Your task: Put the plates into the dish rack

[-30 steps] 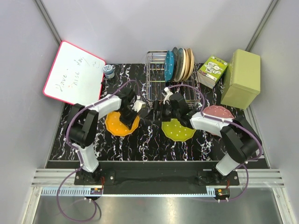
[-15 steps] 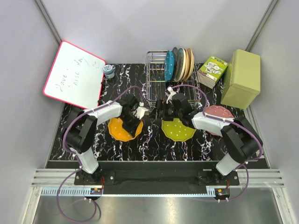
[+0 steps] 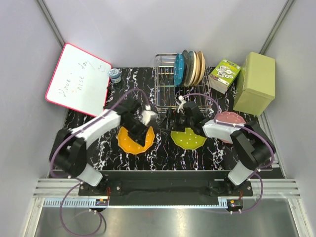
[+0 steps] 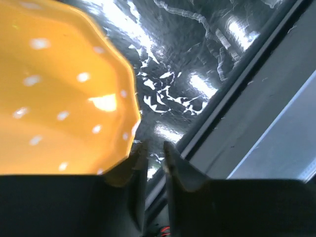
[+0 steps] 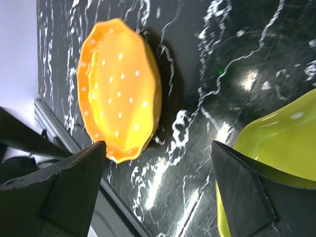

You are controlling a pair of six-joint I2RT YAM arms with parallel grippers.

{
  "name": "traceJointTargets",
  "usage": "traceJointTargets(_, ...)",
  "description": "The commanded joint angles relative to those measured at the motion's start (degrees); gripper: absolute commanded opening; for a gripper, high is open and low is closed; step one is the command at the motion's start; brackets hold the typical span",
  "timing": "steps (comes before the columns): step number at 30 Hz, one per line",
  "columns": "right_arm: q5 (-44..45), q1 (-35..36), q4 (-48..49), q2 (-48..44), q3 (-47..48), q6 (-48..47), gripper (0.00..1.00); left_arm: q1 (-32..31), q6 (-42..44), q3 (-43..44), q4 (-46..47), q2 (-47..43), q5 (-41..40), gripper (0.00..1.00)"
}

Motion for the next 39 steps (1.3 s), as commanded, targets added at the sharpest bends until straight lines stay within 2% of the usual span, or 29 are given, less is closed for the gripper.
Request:
traceJointTargets(1,2.29,-0.32,3.36,3.55,1.77,2.90,0.92,13.05,-1.96,4.14,3.23,-7.66,3.78,0.51)
traceJointTargets(2,2.28,0.03,2.91,4.34,2.82,3.52,0.92,15.27,-3.80,3.26,5.52,-9.24,2.91,0.61)
traceJointTargets(3,2.20,0.30,2.82,6.01,3.09,3.70,0.91,17.21,-8.86,0.47,8.15,-10.12,2.03,0.67)
traceJointTargets(4,1.85,0.56,2.82,6.81,3.35,4.05,0.91,21.06,-11.26,-1.30,13.05,-10.83,2.11,0.68)
traceJointTargets(7,2.54,2.67,2.99,9.01,3.80,4.40,0.90,26.43,-20.75,-7.72,21.33,-11.80,2.72,0.70)
traceJointTargets(9,2.55,3.98,3.26,9.88,3.71,4.31,0.90,27.68,-25.49,-12.01,24.60,-12.32,3.78,0.70)
traceJointTargets(11,2.37,4.78,3.52,10.85,3.97,4.58,0.90,28.39,-28.06,-16.14,28.91,-14.68,1.41,0.70)
traceJointTargets(15,1.76,5.57,3.52,13.49,5.46,4.93,0.90,30.67,-31.14,-20.82,33.05,-18.38,-4.12,0.69)
traceJointTargets(21,1.14,8.12,3.43,17.97,7.57,5.72,0.88,37.17,-32.99,-25.30,33.75,-22.17,-7.20,0.69)
traceJointTargets(25,0.61,9.00,3.00,19.99,8.71,6.86,0.88,37.79,-32.20,-25.66,34.02,-19.64,-8.35,0.70)
traceJointTargets(29,0.88,9.62,2.64,20.88,8.90,7.22,0.88,38.15,-33.17,-23.99,32.01,-14.01,-7.74,0.65)
traceJointTargets(31,1.05,9.71,2.38,20.61,8.81,7.30,0.88,38.15,-32.65,-23.12,30.86,-10.94,-6.16,0.55)
traceJointTargets(39,0.97,10.14,0.53,20.79,9.16,8.09,0.88,38.06,-32.29,-24.16,28.92,-7.94,-3.08,0.43)
